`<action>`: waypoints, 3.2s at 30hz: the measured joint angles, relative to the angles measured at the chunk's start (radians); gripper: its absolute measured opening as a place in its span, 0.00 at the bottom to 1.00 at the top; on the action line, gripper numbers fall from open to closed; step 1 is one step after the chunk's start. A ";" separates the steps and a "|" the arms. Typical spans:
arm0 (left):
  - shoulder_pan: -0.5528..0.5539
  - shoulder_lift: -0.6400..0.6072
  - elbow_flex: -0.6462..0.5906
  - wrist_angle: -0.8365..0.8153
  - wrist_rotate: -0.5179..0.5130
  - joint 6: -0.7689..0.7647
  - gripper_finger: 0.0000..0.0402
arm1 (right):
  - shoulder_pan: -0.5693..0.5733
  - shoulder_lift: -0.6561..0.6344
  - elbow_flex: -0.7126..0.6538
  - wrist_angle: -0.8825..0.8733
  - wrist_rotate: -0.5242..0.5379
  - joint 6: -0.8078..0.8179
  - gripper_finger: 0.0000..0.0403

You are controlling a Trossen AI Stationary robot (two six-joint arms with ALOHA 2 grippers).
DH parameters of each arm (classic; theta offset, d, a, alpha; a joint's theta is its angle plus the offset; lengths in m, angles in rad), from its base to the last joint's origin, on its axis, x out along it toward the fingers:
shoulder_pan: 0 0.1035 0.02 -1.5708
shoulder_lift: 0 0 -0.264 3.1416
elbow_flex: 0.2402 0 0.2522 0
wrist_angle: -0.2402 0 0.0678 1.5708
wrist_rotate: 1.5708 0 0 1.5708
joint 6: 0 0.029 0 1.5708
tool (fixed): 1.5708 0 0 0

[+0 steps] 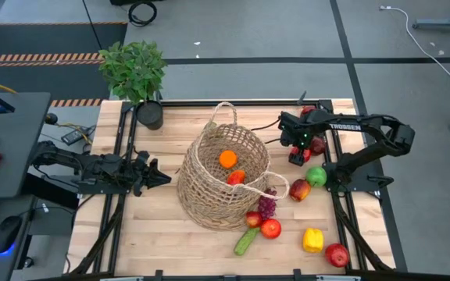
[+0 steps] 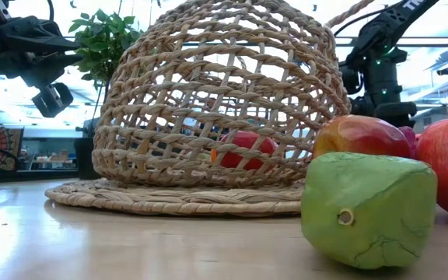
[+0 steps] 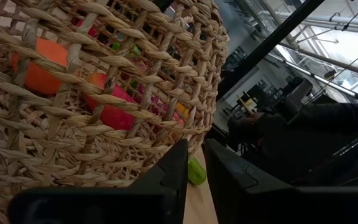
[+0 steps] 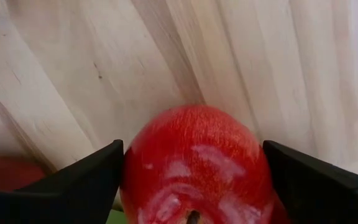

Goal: Build produce basket
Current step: Put the red apple into the brown basket

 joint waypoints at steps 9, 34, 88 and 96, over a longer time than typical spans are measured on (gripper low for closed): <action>0.000 0.000 0.000 0.000 0.000 -0.001 0.14 | -0.011 -0.011 0.079 -0.014 -0.022 0.041 0.90; 0.000 0.000 0.000 0.000 0.000 0.000 0.15 | -0.006 -0.065 0.743 -0.134 -0.138 0.318 0.90; 0.000 0.000 0.000 0.000 0.000 0.000 0.16 | 0.508 -0.037 0.906 0.490 -0.198 -0.085 0.91; 0.000 0.000 0.000 0.000 0.000 0.000 0.15 | 0.589 -0.037 0.906 0.486 -0.062 -0.331 0.91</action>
